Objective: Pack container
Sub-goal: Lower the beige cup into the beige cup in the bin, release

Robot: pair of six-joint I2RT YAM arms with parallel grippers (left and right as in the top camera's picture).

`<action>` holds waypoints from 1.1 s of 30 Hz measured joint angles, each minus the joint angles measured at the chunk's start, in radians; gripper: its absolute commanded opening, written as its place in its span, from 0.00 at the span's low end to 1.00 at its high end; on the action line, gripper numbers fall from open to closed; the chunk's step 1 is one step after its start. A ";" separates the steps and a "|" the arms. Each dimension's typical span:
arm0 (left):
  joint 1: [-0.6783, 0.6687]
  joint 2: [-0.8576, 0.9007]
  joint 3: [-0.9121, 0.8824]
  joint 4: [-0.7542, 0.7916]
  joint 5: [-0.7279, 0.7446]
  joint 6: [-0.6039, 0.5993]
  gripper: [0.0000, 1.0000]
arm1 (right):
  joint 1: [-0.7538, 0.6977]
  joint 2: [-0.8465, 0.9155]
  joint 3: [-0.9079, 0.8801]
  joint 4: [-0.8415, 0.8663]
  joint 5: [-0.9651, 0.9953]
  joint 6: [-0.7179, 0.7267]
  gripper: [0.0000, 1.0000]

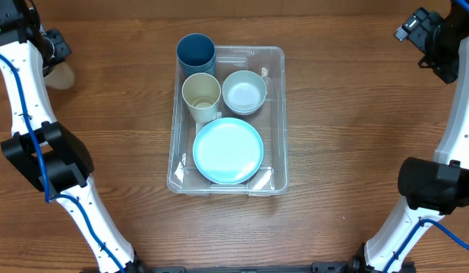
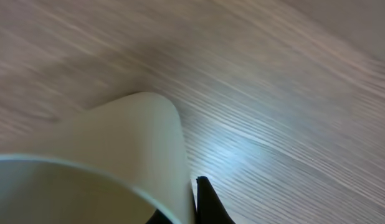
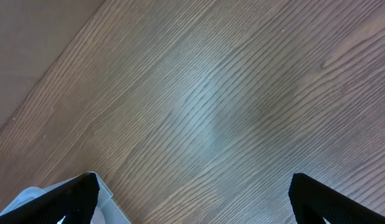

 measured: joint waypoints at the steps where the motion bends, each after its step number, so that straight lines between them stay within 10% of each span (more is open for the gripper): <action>1: -0.015 -0.017 0.006 -0.016 0.044 -0.005 0.04 | 0.000 0.000 0.000 0.000 0.000 0.000 1.00; 12: -0.539 -0.608 0.082 -0.104 0.169 0.085 0.04 | 0.000 0.000 0.000 0.000 0.000 0.000 1.00; 18: -0.869 -0.606 0.080 -0.329 -0.024 0.170 0.04 | 0.000 0.000 0.000 0.000 0.000 0.000 1.00; 33: -0.936 -0.546 0.043 -0.563 -0.161 0.162 0.04 | 0.000 0.000 0.000 0.000 0.000 0.000 1.00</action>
